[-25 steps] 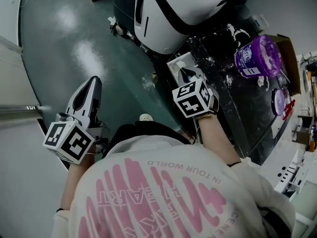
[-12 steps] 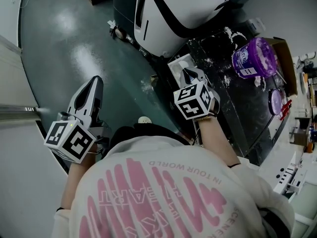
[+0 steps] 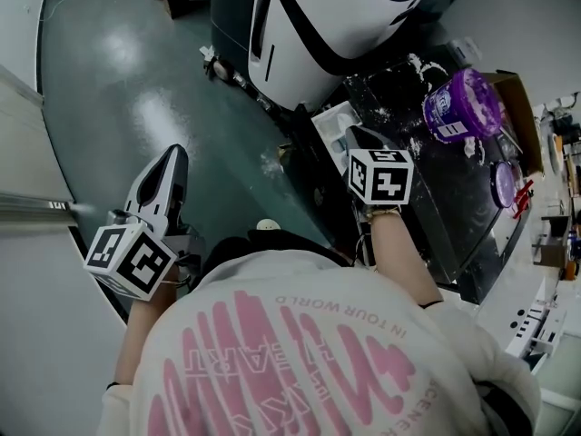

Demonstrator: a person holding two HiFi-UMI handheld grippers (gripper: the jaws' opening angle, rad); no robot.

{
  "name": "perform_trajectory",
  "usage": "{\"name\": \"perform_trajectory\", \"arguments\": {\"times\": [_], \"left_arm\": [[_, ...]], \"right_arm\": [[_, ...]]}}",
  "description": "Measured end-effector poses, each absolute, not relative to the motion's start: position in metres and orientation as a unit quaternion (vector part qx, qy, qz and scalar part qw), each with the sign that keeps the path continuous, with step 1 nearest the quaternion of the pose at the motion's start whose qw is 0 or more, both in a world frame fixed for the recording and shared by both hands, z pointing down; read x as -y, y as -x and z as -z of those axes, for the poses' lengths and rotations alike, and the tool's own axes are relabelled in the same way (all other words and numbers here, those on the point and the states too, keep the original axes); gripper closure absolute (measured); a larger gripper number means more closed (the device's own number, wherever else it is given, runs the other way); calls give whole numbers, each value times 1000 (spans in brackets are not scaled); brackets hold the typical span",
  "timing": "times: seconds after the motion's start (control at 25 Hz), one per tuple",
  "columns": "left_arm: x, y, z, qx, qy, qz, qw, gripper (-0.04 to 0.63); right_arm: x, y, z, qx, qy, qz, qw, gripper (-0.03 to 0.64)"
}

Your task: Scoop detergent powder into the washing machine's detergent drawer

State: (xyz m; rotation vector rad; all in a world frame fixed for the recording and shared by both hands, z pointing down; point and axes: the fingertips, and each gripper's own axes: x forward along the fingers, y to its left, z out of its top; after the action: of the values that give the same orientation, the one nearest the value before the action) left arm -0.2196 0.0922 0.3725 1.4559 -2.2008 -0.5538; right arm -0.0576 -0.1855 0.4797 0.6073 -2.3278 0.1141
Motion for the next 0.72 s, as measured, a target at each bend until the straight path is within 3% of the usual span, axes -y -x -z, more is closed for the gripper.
{"name": "perform_trajectory", "arguments": {"times": [0.16, 0.36, 0.72], "left_arm": [[-97, 216, -370, 792, -534, 200, 218, 595], [-98, 209, -368, 784, -547, 193, 219, 595], [-83, 183, -362, 750, -599, 173, 221, 595]], "right_arm": [[196, 38, -480, 885, -286, -273, 246, 614], [189, 19, -477, 831, -303, -447, 134, 614], [154, 4, -455, 798, -293, -526, 32, 614]]}}
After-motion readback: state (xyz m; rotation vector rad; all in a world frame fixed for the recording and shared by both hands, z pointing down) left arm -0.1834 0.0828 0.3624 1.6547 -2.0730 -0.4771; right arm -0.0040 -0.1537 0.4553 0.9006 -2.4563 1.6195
